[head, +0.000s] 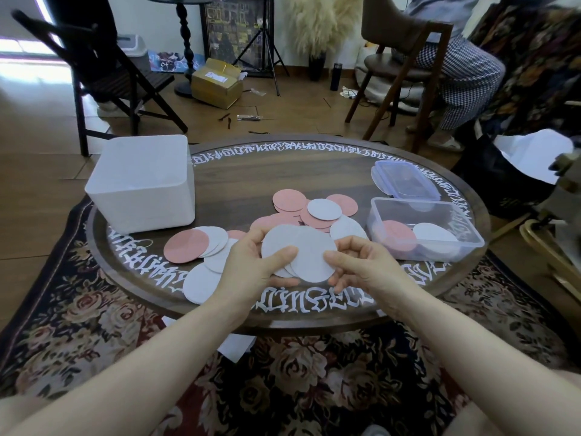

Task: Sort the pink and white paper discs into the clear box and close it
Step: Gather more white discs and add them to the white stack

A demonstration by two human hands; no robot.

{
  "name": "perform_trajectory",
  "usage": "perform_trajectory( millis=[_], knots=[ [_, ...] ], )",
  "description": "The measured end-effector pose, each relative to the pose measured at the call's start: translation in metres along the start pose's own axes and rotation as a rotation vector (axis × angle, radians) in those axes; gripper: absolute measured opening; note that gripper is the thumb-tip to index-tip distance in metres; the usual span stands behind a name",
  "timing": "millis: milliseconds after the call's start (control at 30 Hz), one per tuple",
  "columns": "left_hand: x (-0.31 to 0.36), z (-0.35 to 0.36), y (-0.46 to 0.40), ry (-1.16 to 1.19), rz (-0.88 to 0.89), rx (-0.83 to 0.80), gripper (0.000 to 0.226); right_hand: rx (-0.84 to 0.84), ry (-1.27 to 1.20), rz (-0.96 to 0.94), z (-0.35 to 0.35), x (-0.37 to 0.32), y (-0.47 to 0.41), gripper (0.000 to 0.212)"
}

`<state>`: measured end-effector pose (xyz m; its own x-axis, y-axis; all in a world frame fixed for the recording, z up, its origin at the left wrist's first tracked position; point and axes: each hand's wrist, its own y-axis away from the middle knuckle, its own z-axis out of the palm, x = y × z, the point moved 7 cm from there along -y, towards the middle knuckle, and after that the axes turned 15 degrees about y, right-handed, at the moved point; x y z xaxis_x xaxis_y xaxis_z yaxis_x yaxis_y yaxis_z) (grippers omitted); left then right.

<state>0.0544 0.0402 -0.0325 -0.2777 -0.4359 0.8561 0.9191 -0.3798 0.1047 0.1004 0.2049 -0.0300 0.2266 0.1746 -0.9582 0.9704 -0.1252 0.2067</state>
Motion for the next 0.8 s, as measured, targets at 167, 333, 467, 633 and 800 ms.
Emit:
perform_trajectory(
  millis=[167,333,467,633,800],
  knots=[
    [0.0016,0.0022,-0.0014,-0.111,0.077,-0.051,0.024,-0.048,0.119,-0.074,0.0054,-0.0054,0.0038,0.004],
    [0.0027,0.0015,-0.0017,-0.258,0.135,-0.065,0.021,-0.018,0.135,-0.083,0.0023,-0.0055,0.0055,0.004],
    [-0.0017,-0.001,-0.002,-0.067,-0.015,-0.032,0.019,-0.032,0.068,-0.036,0.0038,-0.0037,0.0036,0.009],
    [-0.0031,-0.0033,-0.0015,0.063,-0.095,0.004,0.022,-0.031,0.001,-0.002,0.0004,-0.0047,0.0025,0.01],
    [-0.0042,-0.0011,-0.0004,0.079,-0.113,-0.011,0.032,-0.033,0.011,0.006,-0.0005,-0.0042,0.0027,0.012]
  ],
)
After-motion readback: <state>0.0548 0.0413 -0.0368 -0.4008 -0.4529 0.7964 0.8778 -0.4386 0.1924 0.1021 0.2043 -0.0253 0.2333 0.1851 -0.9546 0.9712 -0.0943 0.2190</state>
